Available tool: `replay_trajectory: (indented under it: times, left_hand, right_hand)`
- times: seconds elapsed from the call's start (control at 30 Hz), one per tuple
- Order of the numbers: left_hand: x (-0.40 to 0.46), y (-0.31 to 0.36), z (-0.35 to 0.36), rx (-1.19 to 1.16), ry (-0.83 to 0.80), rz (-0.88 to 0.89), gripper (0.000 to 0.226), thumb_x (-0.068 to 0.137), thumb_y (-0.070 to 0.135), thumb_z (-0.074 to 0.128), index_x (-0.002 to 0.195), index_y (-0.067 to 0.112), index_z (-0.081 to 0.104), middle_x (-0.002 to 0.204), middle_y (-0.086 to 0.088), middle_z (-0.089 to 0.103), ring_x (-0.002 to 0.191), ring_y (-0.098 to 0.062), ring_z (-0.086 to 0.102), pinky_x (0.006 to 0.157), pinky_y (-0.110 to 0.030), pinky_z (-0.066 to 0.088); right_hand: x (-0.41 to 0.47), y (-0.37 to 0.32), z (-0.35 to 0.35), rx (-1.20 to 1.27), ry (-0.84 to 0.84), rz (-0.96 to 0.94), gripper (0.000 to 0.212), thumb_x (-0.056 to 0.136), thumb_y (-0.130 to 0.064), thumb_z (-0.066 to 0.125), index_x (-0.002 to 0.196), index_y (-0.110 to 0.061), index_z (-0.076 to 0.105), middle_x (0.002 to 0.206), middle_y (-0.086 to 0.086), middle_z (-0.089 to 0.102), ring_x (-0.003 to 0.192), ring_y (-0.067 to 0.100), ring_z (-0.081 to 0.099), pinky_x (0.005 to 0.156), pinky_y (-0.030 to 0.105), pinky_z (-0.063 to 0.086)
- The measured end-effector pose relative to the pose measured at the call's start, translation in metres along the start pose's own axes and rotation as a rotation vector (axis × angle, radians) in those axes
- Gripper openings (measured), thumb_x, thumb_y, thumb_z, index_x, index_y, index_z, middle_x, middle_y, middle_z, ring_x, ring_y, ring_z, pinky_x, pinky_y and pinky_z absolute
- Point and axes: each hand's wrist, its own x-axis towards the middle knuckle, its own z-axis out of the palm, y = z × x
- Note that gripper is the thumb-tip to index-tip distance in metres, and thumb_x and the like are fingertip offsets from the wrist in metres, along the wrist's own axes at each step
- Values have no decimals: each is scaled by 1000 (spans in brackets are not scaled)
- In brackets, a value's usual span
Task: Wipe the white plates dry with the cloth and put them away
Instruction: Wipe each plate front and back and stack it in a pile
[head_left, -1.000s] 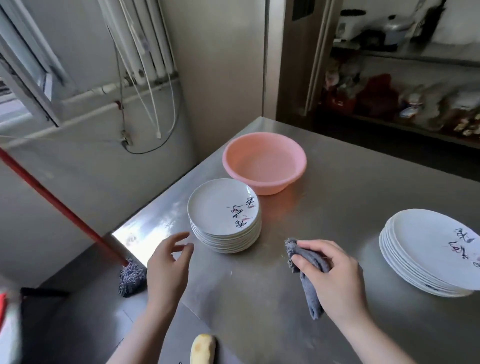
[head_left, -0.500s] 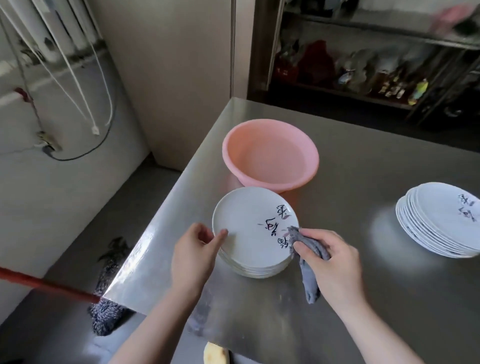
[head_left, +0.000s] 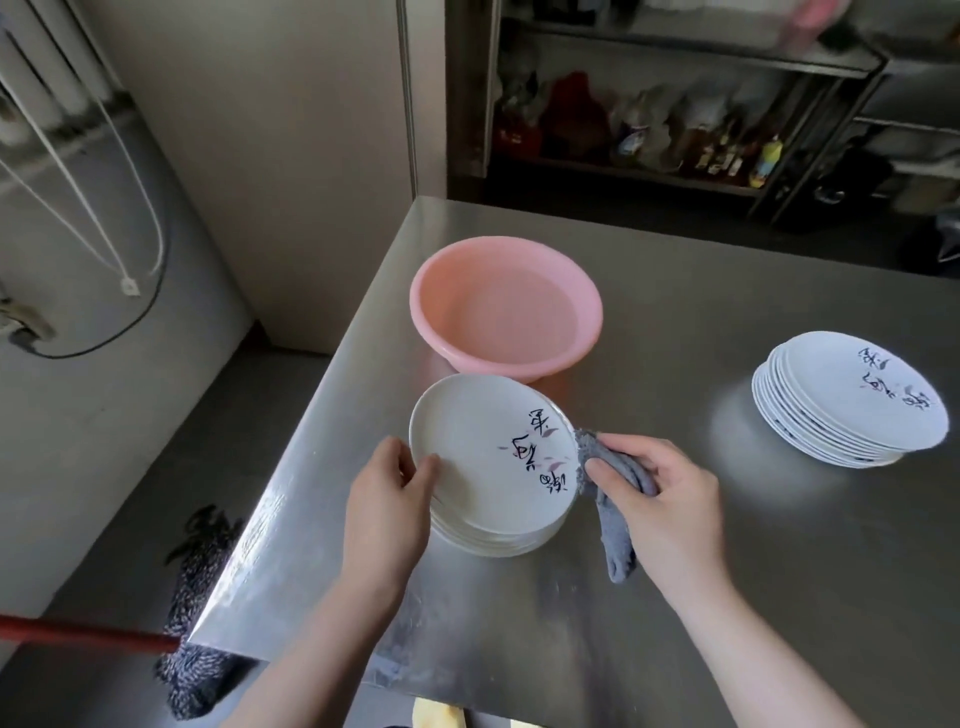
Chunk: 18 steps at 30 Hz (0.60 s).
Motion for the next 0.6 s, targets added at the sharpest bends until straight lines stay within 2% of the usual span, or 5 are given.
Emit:
replay_trajectory:
  times: [0.1, 0.2, 0.27, 0.47, 0.6]
  left_hand:
    - [3, 9, -1, -157, 8, -28, 35, 88, 14, 62, 66, 16, 34, 57, 7, 43, 52, -15, 55, 56, -46, 56]
    - [6, 11, -3, -324, -20, -140, 28, 87, 3, 63, 77, 17, 41, 76, -19, 65, 66, -30, 64, 69, -53, 58]
    - [7, 12, -2, -386, -45, -179, 24, 87, 2, 63, 89, 20, 48, 88, -24, 69, 74, -35, 67, 72, -50, 57]
    - [-2, 33, 16, -475, -221, -172, 35, 87, -1, 61, 98, 32, 59, 76, -6, 71, 70, -20, 66, 54, -29, 54]
    - [-23, 51, 50, -500, -311, -190, 33, 87, -2, 61, 102, 27, 60, 81, -11, 69, 67, -19, 66, 48, -24, 52]
  right_hand:
    - [1, 0, -3, -15, 7, -6, 31, 73, -2, 77, 85, -30, 73, 90, -11, 71, 84, 1, 67, 73, 9, 48]
    - [1, 1, -10, -13, 29, 16, 28, 74, -3, 78, 86, -29, 73, 91, -7, 72, 86, 5, 68, 76, 14, 51]
    - [1, 3, -16, -10, 52, 43, 26, 75, -5, 78, 88, -27, 73, 92, -5, 73, 86, 7, 68, 78, 18, 52]
    - [-5, 11, -54, -32, 184, 115, 23, 77, -7, 77, 91, -24, 74, 89, -6, 74, 85, 9, 70, 79, 28, 54]
    - [-11, 18, -96, -35, 306, 115, 25, 77, -9, 76, 89, -31, 75, 83, -11, 74, 78, 5, 70, 65, 29, 54]
